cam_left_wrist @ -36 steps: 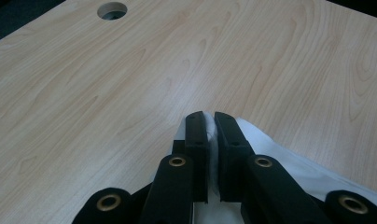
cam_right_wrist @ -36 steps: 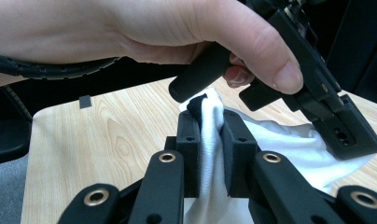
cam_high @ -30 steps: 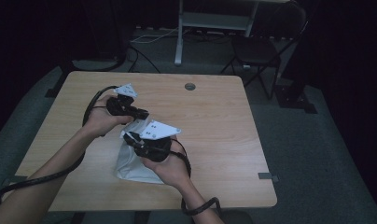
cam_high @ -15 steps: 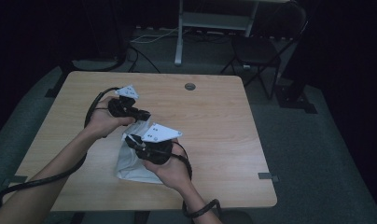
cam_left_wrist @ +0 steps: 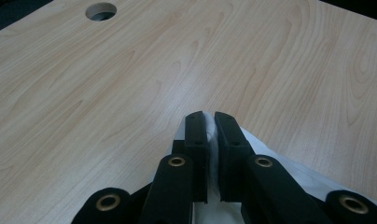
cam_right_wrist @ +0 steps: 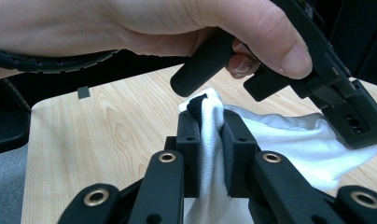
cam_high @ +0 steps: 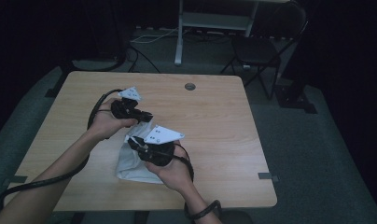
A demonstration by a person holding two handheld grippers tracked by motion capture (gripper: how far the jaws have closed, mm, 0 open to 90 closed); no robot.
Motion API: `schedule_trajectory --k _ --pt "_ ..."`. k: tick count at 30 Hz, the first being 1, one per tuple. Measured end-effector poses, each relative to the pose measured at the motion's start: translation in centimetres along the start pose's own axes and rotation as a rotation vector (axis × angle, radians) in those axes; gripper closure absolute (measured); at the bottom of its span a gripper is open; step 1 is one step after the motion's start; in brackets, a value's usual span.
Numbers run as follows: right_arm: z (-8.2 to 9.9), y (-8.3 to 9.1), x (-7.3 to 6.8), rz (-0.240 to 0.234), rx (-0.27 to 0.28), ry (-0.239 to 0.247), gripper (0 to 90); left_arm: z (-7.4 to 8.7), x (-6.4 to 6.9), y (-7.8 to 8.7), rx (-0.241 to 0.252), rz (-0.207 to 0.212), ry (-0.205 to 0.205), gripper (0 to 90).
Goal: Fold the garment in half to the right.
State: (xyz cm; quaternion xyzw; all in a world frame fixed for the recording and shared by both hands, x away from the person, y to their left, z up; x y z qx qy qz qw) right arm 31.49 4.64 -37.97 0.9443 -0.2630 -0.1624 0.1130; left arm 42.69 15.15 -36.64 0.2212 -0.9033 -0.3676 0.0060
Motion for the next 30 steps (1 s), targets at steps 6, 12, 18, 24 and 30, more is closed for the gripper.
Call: schedule_trajectory --k 6,12,18,24,30 --pt "0.3 0.2 0.2 0.002 -0.004 -0.006 79.4 0.0 0.1 -0.2 0.0 0.006 -0.001 84.8" --pt "0.6 0.4 0.5 0.008 -0.01 -0.011 79.3 0.1 0.2 -0.5 -0.001 0.009 0.0 84.8" --pt "0.8 0.6 0.6 0.012 -0.013 -0.016 79.3 0.1 0.4 -0.8 -0.001 0.01 0.001 84.8" --pt "1.0 0.7 0.6 0.015 -0.017 -0.018 79.3 0.2 0.4 -1.0 -0.005 0.011 0.004 84.7" --pt "1.2 0.8 0.7 0.021 -0.021 -0.023 79.3 0.2 0.5 -1.3 -0.005 0.012 0.007 84.7"
Point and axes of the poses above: each handheld gripper's, and its own axes: y roughly backward along the jaws, z roughly out of its underside, x roughly to its right, the point moved 4 cm from there along -y, roughly forward along the jaws, and after that the axes turned 13 degrees about -y, right-handed, at the moved point
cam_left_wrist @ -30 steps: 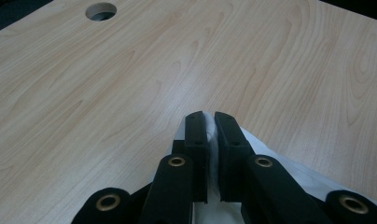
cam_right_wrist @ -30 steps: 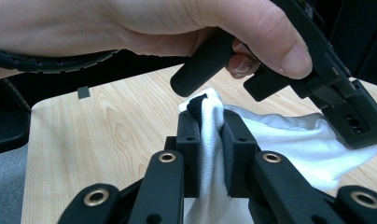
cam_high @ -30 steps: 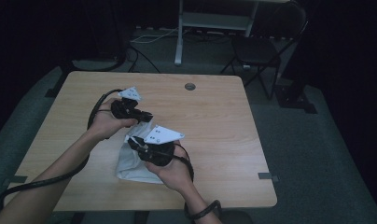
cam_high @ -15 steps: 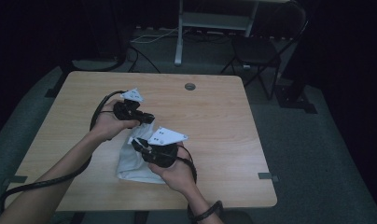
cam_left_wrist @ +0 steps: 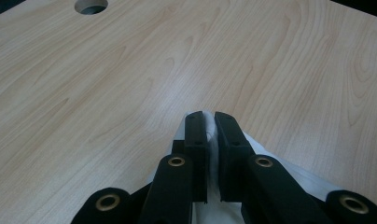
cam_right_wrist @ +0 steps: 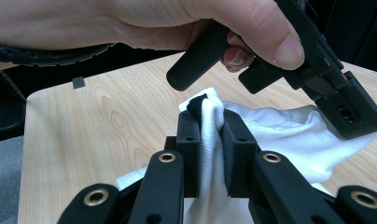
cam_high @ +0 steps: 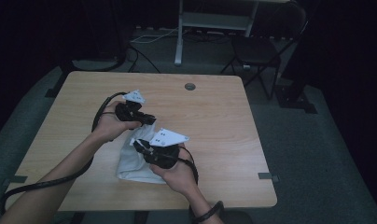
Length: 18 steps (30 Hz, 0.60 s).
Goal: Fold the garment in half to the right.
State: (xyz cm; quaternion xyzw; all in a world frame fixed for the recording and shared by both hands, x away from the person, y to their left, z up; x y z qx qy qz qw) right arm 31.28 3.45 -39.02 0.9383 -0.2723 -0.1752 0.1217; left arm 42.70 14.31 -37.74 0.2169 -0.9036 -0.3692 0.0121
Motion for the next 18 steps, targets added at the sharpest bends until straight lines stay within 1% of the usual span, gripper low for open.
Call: schedule_trajectory --k 8,14,16,18 --pt "0.3 0.2 0.2 0.006 -0.005 0.002 79.3 0.1 0.2 -0.5 -0.001 0.007 -0.003 84.7" --pt "0.5 0.3 0.4 0.008 -0.006 0.005 79.3 0.1 0.3 -0.9 0.002 0.01 -0.001 84.7" --pt "0.5 0.4 0.4 0.009 -0.008 0.0 79.3 0.1 0.4 -1.0 0.005 0.012 0.003 84.6" --pt "0.6 0.4 0.5 0.011 -0.007 0.005 79.3 0.1 0.5 -1.1 0.007 0.013 0.005 84.6"
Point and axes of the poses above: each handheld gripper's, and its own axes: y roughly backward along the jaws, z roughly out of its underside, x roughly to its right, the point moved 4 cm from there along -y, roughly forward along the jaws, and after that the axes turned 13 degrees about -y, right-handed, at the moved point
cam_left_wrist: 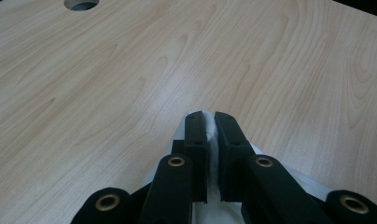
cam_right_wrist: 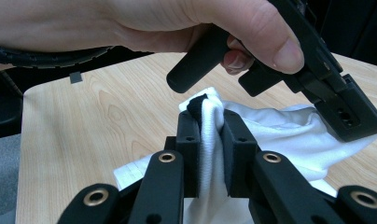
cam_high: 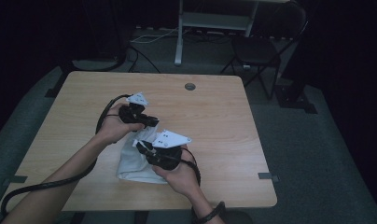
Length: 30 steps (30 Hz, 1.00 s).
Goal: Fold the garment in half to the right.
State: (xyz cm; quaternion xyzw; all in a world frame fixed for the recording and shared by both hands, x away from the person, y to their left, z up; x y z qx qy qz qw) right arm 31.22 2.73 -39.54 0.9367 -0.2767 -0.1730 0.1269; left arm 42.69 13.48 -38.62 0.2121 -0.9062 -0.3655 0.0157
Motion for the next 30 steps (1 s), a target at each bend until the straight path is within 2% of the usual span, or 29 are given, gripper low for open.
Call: schedule_trajectory --k 30 --pt "1.1 0.8 0.4 0.015 -0.022 -0.005 79.1 -0.1 0.7 -1.3 0.009 0.03 0.009 84.3"
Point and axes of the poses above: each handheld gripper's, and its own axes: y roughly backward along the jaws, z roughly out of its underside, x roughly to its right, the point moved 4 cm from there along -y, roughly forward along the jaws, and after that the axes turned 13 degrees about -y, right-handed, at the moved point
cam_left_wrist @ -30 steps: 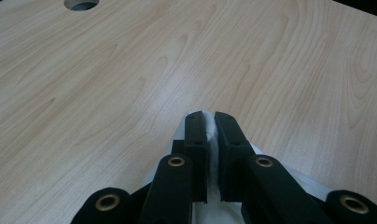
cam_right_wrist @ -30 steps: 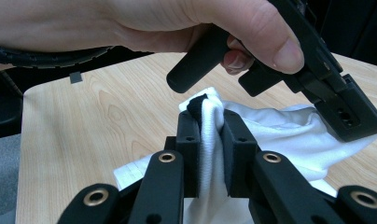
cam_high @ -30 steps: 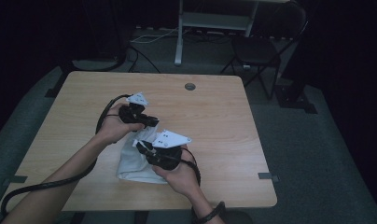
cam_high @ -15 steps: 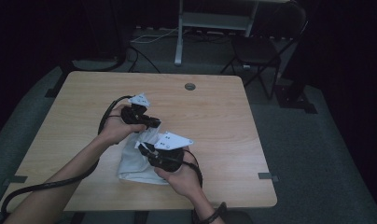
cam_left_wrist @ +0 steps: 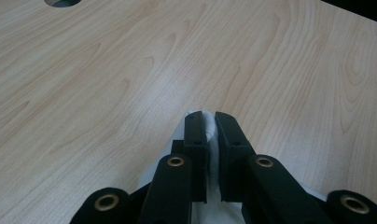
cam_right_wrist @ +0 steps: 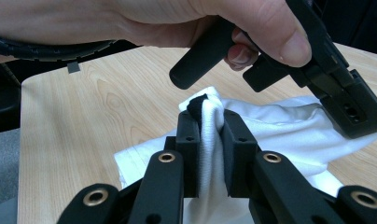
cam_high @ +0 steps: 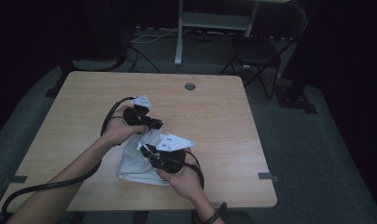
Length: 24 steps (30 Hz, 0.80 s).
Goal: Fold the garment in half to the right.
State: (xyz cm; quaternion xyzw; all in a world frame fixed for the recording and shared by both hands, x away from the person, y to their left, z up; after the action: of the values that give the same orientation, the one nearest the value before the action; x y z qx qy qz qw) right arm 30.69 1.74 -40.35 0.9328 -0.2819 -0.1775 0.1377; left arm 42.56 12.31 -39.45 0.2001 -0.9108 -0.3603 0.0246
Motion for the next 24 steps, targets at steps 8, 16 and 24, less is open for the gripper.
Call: schedule_trajectory --k 8,16,24 --pt "0.4 0.2 0.1 0.002 -0.008 -0.004 79.0 0.1 0.2 -0.3 -0.007 0.003 -0.007 84.2" --pt "0.8 0.3 0.2 0.008 -0.018 -0.004 78.8 0.2 0.4 -0.6 -0.012 0.003 -0.008 83.9" --pt "1.3 0.3 0.3 0.011 -0.027 -0.005 78.5 0.3 0.6 -0.9 -0.017 0.009 -0.008 83.8"
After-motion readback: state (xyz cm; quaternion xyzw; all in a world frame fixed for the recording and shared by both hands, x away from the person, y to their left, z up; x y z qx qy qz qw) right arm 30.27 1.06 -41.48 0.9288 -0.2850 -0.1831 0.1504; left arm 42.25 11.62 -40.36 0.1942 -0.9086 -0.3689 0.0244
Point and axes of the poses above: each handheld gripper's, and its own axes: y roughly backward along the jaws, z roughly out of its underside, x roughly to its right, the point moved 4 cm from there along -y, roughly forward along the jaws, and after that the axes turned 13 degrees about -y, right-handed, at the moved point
